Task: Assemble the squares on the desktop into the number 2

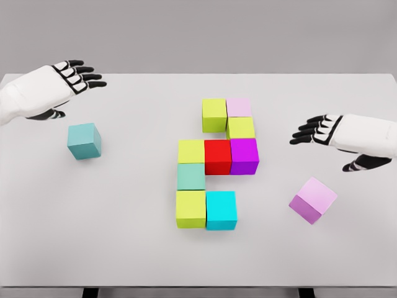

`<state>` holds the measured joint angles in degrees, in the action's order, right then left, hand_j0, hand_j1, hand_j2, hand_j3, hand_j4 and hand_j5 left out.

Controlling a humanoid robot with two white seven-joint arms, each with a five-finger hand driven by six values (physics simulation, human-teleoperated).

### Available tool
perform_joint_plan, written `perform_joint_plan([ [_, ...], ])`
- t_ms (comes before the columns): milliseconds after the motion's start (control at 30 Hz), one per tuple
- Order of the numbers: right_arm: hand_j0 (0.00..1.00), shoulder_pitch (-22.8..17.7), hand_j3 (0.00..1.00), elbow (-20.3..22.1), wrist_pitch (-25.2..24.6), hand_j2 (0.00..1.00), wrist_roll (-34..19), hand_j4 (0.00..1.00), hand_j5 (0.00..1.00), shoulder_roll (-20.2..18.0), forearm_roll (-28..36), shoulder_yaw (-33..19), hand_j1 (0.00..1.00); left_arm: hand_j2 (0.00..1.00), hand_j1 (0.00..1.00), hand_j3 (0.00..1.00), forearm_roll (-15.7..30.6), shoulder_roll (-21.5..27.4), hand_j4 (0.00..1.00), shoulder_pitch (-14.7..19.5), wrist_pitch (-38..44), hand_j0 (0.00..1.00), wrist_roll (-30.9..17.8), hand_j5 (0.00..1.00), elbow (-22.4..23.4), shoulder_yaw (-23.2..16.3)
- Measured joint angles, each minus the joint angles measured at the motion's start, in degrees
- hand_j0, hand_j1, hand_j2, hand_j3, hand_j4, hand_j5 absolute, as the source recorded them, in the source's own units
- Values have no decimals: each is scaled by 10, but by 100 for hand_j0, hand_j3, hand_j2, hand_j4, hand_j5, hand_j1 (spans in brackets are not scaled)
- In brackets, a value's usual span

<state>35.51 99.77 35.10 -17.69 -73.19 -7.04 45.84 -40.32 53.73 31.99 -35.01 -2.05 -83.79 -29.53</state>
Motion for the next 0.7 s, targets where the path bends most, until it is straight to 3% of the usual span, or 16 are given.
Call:
perform_joint_plan([
  [267, 100, 18, 100, 0, 0, 100, 35, 100, 100, 3, 5, 14, 100, 100, 100, 100, -1, 2, 100, 2, 0, 100, 0, 100, 4, -13],
  [400, 100, 18, 100, 5, 0, 100, 33, 100, 100, -25, -9, 33, 100, 100, 100, 100, -1, 5, 100, 4, 0, 100, 0, 100, 17, -33],
  [533, 100, 39, 100, 11, 0, 100, 32, 100, 100, -51, -21, 73, 100, 100, 100, 100, -10, 13, 100, 6, 0, 100, 0, 100, 31, -43],
  [700, 100, 56, 100, 13, 0, 100, 32, 100, 100, -50, -36, 133, 100, 100, 100, 100, -15, 22, 100, 10, 0, 100, 0, 100, 38, -64],
])
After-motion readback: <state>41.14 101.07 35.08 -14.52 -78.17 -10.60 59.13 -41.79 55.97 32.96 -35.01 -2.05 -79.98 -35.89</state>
